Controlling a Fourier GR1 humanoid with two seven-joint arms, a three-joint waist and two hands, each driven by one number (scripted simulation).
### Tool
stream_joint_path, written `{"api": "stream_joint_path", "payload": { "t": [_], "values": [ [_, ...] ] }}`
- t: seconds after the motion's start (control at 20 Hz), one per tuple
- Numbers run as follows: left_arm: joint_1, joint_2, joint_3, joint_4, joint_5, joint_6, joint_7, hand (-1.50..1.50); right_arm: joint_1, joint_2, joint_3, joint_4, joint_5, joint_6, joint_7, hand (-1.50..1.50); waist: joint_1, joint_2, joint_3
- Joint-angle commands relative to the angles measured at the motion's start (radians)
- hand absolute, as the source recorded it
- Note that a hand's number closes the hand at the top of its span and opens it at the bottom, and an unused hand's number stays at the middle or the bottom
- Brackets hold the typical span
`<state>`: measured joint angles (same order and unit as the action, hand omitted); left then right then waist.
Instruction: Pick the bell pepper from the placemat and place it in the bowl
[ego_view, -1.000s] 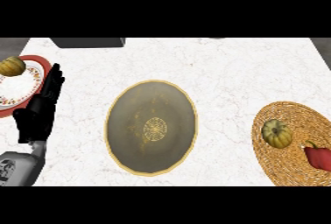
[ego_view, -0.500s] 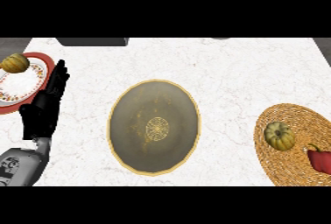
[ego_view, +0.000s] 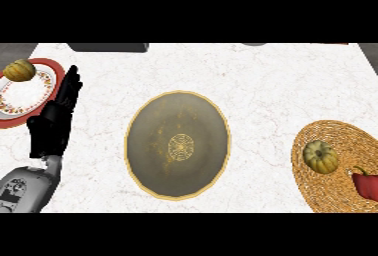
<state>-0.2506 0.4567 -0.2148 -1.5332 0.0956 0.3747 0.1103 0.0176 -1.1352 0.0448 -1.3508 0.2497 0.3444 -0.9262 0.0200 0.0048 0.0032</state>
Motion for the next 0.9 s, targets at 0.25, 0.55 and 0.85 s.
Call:
{"api": "stream_joint_path", "payload": {
  "t": [0.25,0.55,0.85],
  "values": [
    [0.031,0.01,0.035,-0.11,-0.024,-0.006,0.101,0.0,-0.04,0.046,0.15,0.079,0.242,-0.067,-0.066,-1.5,-0.006,-0.005,-0.002],
    [0.008,-0.027,0.062,-0.02,-0.055,-0.053,0.011,0.0,-0.197,0.163,0.2,0.271,0.345,-0.067,-0.065,-1.5,-0.004,-0.001,-0.003],
    [0.019,-0.063,0.081,-0.032,-0.082,-0.071,0.045,0.0,-0.253,0.247,0.202,0.361,0.412,-0.094,-0.083,-1.5,-0.008,-0.003,-0.003]
  ]
}}
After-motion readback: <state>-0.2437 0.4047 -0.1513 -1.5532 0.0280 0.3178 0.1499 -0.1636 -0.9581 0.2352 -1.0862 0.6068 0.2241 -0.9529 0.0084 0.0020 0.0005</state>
